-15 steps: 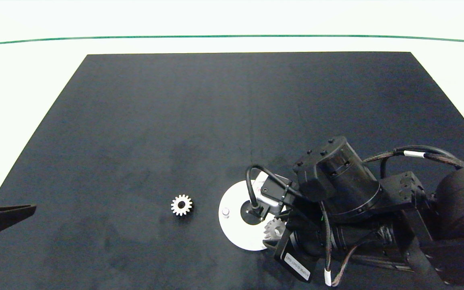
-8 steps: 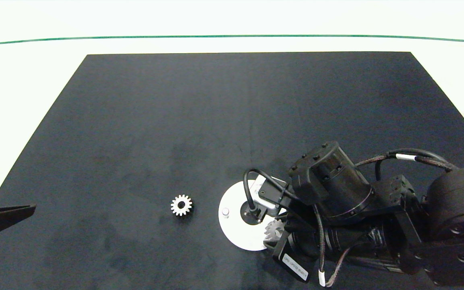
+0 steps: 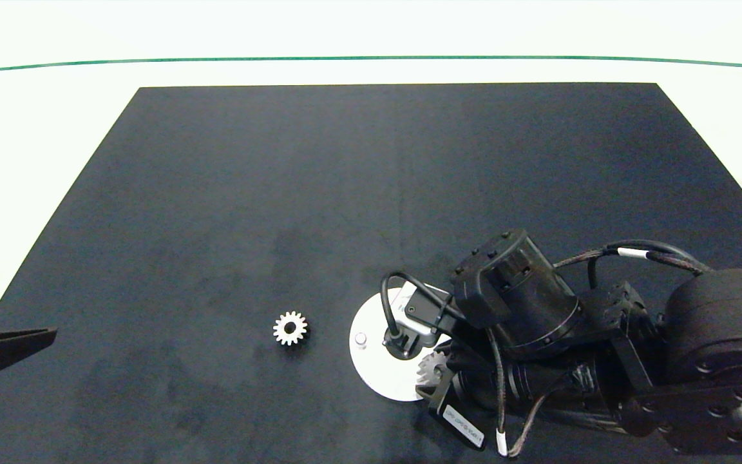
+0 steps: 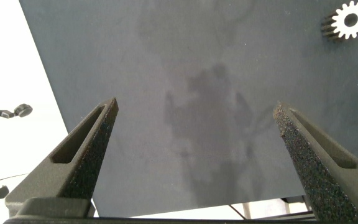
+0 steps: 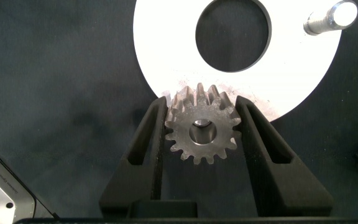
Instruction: Install three planetary gears onto the carrier pins
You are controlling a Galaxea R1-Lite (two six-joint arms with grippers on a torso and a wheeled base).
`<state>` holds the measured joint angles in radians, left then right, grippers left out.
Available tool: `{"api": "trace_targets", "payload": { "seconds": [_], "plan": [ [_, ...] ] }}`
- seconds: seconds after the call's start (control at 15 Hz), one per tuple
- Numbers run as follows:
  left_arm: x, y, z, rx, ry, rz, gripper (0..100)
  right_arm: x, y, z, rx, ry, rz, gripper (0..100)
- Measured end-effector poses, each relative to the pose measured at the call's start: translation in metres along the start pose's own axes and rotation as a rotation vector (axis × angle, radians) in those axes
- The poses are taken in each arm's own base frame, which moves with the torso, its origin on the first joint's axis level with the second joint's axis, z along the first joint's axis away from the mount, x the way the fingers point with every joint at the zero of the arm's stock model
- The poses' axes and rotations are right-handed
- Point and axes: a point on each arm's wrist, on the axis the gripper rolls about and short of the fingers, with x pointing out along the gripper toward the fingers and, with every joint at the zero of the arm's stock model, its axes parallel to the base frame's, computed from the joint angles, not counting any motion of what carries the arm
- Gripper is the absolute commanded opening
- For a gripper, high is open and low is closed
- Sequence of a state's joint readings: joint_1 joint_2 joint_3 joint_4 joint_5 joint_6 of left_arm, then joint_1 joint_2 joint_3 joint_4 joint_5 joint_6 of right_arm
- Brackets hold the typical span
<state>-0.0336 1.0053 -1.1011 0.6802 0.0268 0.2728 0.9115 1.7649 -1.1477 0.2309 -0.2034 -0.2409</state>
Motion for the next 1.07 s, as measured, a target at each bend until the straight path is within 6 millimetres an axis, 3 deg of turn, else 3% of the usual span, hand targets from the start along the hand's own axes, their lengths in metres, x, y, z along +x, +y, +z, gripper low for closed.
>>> {"api": "trace_targets", "payload": {
  "seconds": [0.07, 0.13, 0.8, 1.07],
  "plan": [
    [0.000, 0.000, 0.000, 0.000, 0.000, 0.000, 100, 0.000, 0.000, 0.000, -0.001, 0.001, 0.001, 22],
    [0.000, 0.000, 0.000, 0.000, 0.000, 0.000, 100, 0.000, 0.000, 0.000, -0.001, 0.002, 0.001, 100],
    [-0.002, 0.000, -0.001, 0.000, -0.008, 0.001, 100, -0.007, -0.003, -0.004, 0.010, 0.001, -0.024, 100],
    [-0.003, 0.000, -0.001, 0.000, -0.009, 0.002, 100, -0.037, -0.045, -0.013, 0.121, -0.049, -0.139, 100]
  ]
}}
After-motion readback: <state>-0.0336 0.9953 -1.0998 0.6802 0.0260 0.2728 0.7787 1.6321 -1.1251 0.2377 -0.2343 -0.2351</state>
